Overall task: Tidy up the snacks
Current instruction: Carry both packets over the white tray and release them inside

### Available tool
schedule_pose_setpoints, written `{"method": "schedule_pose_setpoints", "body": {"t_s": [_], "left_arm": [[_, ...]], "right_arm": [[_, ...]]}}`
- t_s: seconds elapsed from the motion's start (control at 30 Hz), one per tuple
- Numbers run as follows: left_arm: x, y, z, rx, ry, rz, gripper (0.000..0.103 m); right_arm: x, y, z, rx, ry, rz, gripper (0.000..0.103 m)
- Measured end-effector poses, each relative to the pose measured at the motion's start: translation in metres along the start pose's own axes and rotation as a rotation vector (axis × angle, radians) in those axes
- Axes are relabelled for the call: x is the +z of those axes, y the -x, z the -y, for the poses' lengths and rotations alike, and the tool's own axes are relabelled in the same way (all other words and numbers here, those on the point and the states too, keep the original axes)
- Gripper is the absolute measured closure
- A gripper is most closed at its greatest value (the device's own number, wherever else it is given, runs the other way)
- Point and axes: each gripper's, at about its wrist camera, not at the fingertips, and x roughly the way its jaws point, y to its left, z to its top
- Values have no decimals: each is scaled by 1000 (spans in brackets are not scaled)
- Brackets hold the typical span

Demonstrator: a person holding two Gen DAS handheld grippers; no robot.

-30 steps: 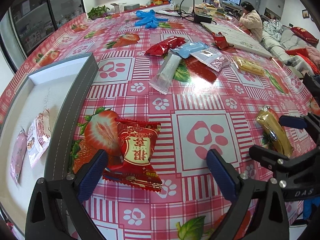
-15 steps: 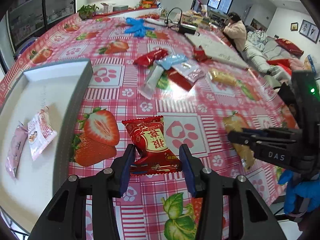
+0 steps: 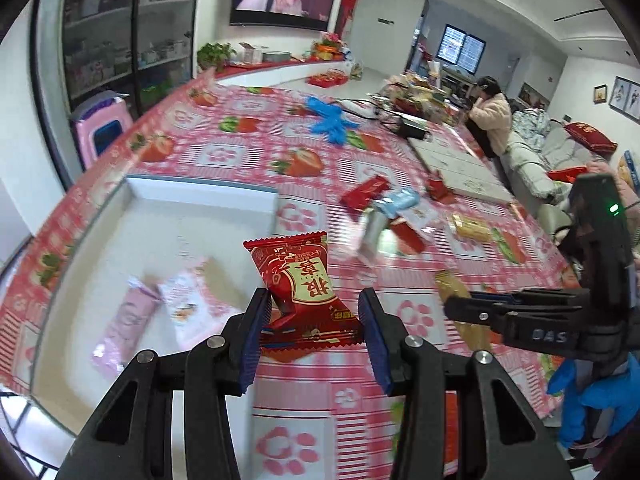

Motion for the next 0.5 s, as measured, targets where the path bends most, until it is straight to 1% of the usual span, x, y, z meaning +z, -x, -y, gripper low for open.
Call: {"method": "schedule_pose_setpoints", "body": {"t_s": [0.07,0.23,0.4,0.5], "left_arm": [[-2,-1,-18,33,24,-4,54],[-8,-4,-67,89,129,-24,54],[-13,3,-102,123,178,-8,54],[-16,3,-119,143,199,-8,54]], "right_arm": [[6,-3,-19,23,25,-2,79],[23,-17,-73,75,102,-15,78],[43,-42,-124,112,170,-34,78],[53,-54,-147,139,188,-45,78]]}}
